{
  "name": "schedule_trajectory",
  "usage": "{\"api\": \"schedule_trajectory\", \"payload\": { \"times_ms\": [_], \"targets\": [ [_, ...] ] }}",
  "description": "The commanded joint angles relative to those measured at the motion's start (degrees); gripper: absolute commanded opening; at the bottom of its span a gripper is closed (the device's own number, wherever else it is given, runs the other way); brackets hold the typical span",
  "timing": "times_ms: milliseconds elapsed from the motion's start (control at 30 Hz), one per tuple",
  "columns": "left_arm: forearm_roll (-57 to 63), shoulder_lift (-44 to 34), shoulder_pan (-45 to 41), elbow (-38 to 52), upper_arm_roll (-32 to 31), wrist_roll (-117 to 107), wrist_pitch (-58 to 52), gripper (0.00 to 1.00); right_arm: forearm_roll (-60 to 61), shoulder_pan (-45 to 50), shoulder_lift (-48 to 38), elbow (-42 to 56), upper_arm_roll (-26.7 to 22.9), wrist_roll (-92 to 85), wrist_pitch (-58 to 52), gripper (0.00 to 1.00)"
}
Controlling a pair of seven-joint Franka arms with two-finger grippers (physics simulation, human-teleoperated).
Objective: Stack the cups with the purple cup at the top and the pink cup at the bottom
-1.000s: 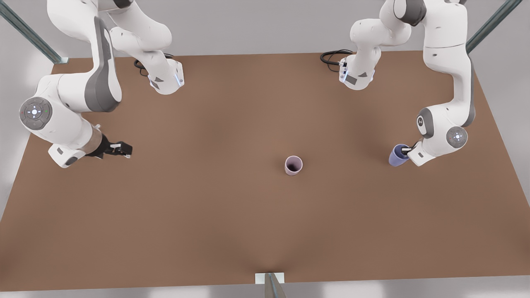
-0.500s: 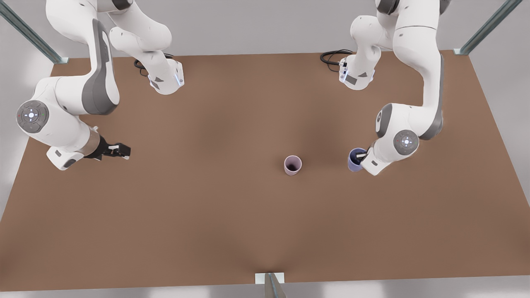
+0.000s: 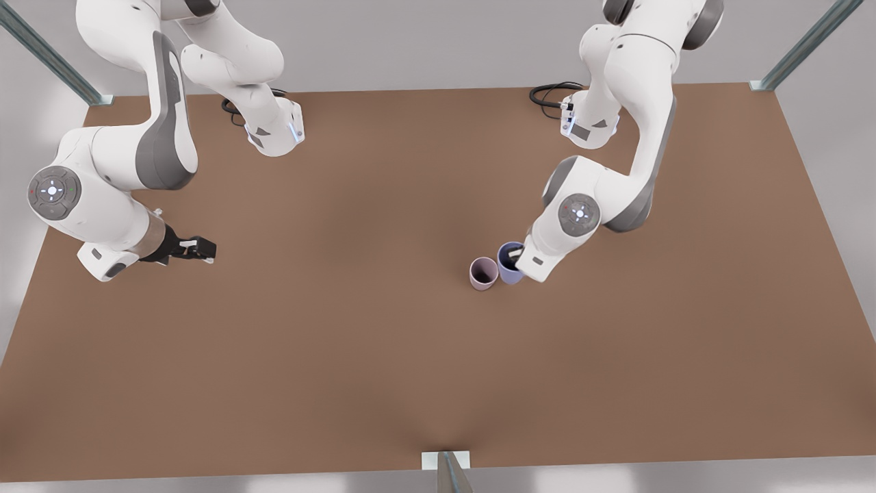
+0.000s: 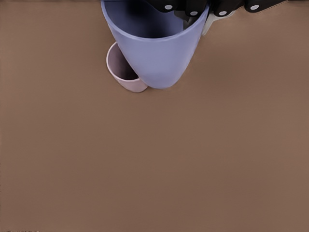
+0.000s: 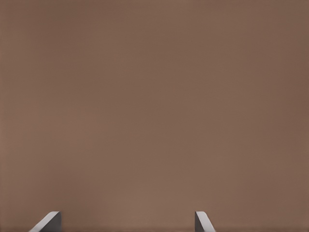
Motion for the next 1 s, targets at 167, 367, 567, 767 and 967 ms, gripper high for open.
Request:
{"api": "schedule_trajectory", "payload": {
  "times_ms": [167,367,567,767,967],
  "targets": [
    [-7.54,0.75,-0.04,-0.15,-2.80,-4.92,0.24,0.21,0.00,0.01,0.00,0.00,0.09,-0.04,0.00,1.00],
    [-7.98,2.41,0.04,-0.42,-3.41,-5.53,1.20,0.21,0.00,0.01,0.00,0.00,0.09,-0.04,0.00,1.00],
    [-7.98,3.47,0.13,-0.50,-3.59,-5.44,2.52,0.21,0.00,0.01,0.00,0.00,0.00,-0.04,0.00,1.00],
    [-7.89,4.08,1.36,-0.33,-3.59,-5.36,4.11,0.21,0.00,-0.69,0.00,0.00,0.09,-0.13,-0.09,1.00],
    [-8.94,4.26,1.98,-0.59,-3.86,-5.44,3.67,0.21,0.09,-0.70,0.00,0.00,0.00,-0.13,-0.18,1.00]
  ]
}}
